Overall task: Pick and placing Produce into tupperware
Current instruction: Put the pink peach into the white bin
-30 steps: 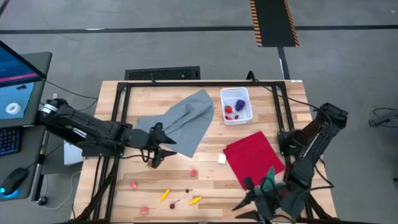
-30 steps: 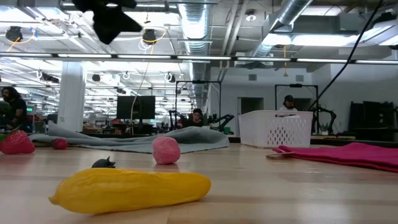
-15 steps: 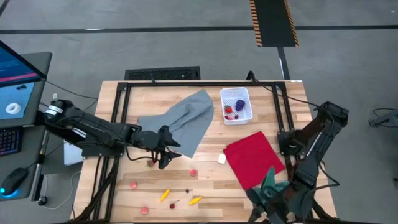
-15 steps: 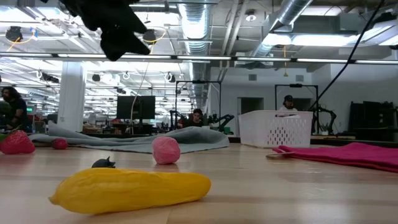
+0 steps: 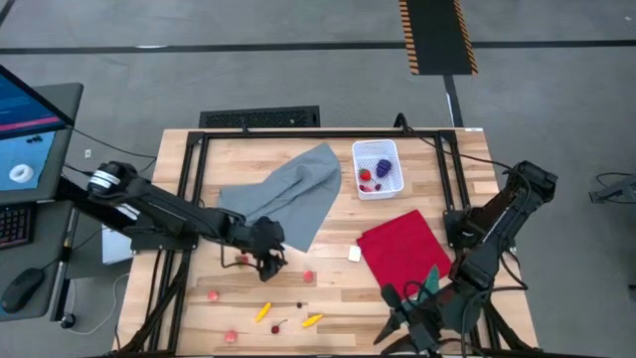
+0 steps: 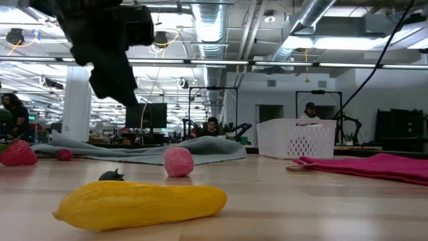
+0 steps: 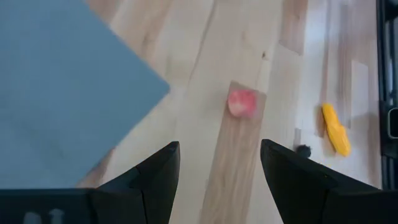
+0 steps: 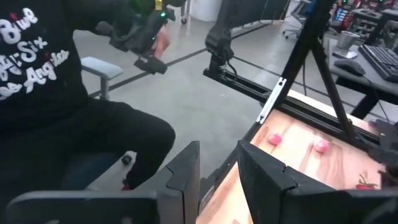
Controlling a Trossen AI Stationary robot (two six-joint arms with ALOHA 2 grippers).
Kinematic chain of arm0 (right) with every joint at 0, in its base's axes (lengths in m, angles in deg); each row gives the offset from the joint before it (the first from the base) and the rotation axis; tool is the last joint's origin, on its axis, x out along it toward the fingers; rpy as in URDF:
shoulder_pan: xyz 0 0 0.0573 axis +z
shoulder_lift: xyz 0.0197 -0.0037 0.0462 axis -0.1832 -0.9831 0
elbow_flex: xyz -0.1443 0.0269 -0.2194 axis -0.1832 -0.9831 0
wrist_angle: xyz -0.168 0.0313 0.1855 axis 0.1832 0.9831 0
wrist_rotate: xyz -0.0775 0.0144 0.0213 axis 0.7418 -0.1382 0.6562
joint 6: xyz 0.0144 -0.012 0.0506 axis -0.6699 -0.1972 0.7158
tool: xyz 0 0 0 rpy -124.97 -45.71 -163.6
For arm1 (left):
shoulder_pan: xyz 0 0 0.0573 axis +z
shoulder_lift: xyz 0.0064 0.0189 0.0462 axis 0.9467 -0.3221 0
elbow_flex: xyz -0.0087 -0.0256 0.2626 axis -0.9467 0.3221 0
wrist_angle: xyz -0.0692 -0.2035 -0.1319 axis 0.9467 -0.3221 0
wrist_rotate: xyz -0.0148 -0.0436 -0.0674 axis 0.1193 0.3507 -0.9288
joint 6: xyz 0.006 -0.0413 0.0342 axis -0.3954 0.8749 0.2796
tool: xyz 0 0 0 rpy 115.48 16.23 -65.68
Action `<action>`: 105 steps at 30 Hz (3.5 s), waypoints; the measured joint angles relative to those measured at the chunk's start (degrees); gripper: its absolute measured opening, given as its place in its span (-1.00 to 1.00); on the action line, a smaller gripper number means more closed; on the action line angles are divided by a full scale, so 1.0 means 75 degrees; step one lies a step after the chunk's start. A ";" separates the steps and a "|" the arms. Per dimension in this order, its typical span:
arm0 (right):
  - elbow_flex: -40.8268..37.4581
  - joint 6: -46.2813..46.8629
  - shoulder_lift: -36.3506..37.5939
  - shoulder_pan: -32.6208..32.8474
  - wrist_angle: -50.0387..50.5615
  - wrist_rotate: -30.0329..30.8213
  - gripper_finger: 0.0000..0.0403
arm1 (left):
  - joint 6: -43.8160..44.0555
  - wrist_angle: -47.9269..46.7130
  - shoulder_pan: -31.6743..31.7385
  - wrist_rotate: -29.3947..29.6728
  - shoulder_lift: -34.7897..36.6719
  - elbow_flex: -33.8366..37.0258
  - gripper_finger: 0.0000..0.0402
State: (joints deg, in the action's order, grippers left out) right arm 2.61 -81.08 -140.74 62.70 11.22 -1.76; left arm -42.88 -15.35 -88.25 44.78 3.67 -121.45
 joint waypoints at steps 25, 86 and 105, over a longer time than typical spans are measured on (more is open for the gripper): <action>0.0003 0.0537 -0.0012 0.0066 -0.0050 -0.0043 -0.36 | -0.1412 -0.1513 -0.0632 0.0657 -0.3239 -0.3089 0.07; 0.0006 0.0810 -0.0020 0.0098 -0.0126 -0.0040 -0.36 | -0.2533 -0.0802 -0.0646 0.0407 -0.3911 -0.4145 -0.65; 0.0006 0.0813 -0.0020 0.0144 -0.0134 -0.0033 -0.36 | -0.3963 -0.0425 -0.1447 0.1515 -0.0476 -0.4532 -0.65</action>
State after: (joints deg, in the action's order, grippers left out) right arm 2.66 -74.98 -140.89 63.79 10.22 -2.01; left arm -72.60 -18.54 -99.11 56.14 0.10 -155.45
